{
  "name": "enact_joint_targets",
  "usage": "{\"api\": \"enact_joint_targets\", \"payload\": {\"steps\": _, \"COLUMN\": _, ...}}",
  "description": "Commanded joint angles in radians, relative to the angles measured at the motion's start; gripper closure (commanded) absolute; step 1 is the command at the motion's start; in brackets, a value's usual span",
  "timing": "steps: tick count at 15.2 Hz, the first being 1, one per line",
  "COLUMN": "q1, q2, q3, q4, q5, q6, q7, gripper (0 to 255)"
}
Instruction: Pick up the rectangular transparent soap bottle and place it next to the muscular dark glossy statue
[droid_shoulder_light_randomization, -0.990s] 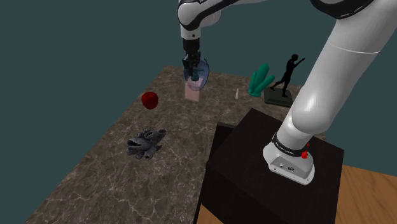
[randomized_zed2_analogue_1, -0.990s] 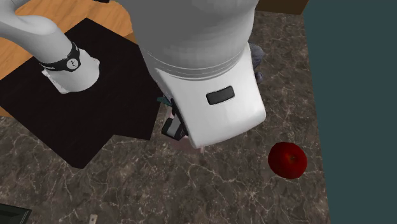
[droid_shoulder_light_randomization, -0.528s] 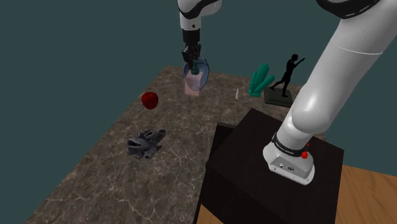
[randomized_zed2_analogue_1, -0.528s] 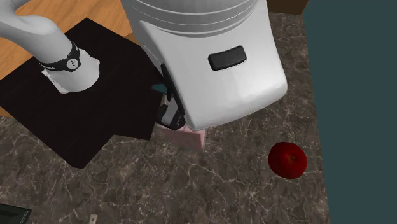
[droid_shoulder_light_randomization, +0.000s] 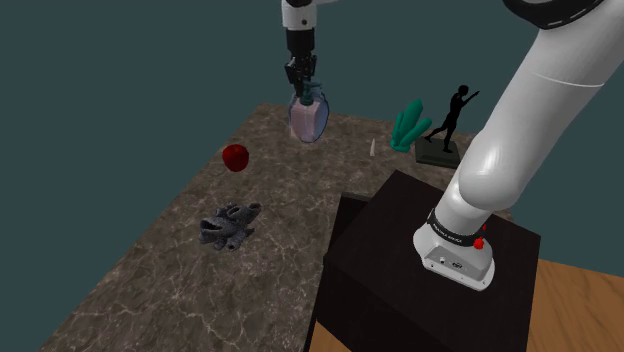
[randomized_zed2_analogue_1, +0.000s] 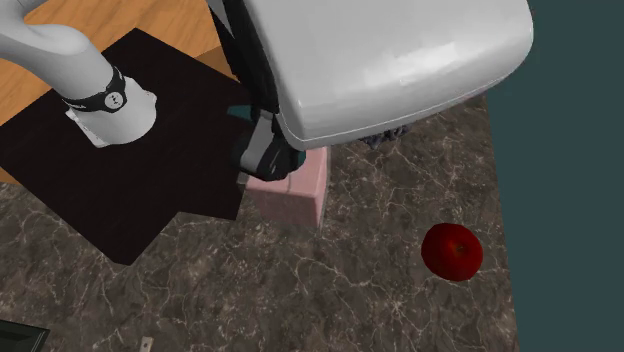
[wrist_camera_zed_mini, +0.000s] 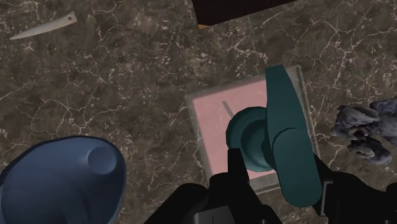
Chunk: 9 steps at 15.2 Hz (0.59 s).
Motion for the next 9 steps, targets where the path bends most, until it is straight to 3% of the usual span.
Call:
{"api": "enact_joint_targets", "payload": {"steps": 1, "q1": -0.001, "q2": -0.003, "q3": -0.001, "q4": 0.025, "q5": -0.001, "q6": -0.028, "q7": 0.0, "gripper": 255}}
{"api": "enact_joint_targets", "payload": {"steps": 9, "q1": -0.001, "q2": -0.004, "q3": -0.001, "q4": 0.131, "q5": -0.001, "q6": -0.135, "q7": 0.005, "gripper": 255}}
